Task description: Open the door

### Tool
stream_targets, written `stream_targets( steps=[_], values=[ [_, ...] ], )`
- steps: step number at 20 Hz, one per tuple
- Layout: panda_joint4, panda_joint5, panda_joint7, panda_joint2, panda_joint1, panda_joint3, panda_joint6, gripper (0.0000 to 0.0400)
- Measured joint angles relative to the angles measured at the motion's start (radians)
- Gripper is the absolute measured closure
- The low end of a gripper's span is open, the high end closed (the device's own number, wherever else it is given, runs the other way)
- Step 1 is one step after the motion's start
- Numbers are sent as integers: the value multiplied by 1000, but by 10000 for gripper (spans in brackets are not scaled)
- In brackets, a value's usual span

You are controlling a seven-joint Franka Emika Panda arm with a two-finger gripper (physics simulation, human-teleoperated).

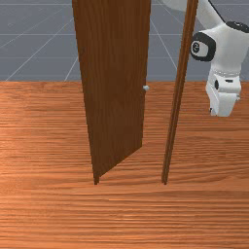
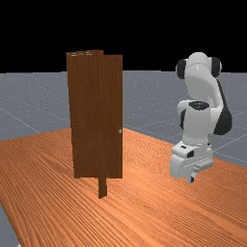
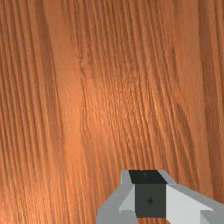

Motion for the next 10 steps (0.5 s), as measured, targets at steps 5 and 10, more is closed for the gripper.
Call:
stream_targets(
  steps=[5,10],
  values=[
    [404,9,71,240,-3,-43,-164,400],
    [986,-1,19,564,12,-63,-433,400]
  ],
)
